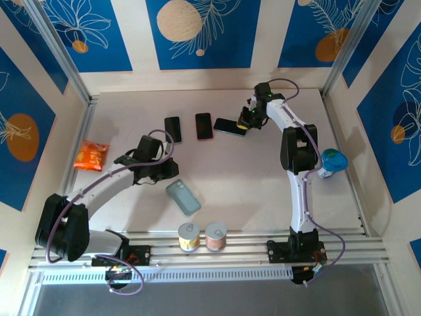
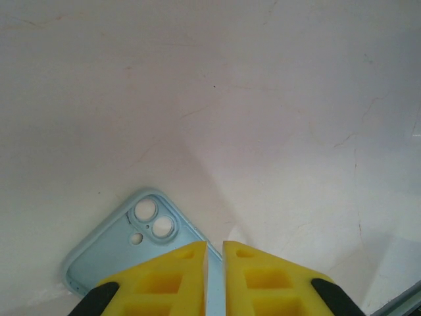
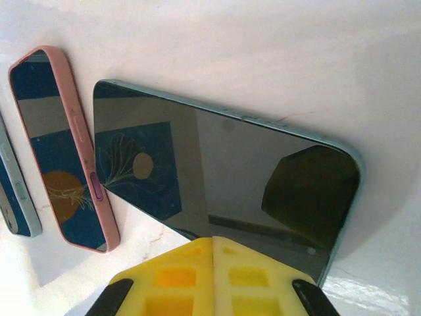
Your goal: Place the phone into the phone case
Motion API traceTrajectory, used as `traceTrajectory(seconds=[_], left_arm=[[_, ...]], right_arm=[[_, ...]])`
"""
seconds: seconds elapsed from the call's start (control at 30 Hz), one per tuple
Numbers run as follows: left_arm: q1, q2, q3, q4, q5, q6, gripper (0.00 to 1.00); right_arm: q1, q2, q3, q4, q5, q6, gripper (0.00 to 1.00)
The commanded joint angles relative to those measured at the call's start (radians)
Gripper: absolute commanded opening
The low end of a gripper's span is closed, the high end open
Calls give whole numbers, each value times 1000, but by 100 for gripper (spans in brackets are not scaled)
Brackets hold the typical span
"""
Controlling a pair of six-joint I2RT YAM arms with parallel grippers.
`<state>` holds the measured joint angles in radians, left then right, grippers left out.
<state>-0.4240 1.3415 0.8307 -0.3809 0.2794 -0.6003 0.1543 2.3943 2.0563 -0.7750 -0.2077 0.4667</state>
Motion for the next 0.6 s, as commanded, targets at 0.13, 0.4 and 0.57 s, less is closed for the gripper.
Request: traceTrajectory(seconds=[0.13,0.4,0.57], left_arm=[[8,6,-18,22,14,8,14],[8,-21,-29,13,3,4,14],[8,-30,-27,7,-3,4,14]], right_arm=[[-11,6,-48,-28,22,19,0],[-18,0,-97,-24,32,21,0],[-22,-47,-181,2,41,33,0]])
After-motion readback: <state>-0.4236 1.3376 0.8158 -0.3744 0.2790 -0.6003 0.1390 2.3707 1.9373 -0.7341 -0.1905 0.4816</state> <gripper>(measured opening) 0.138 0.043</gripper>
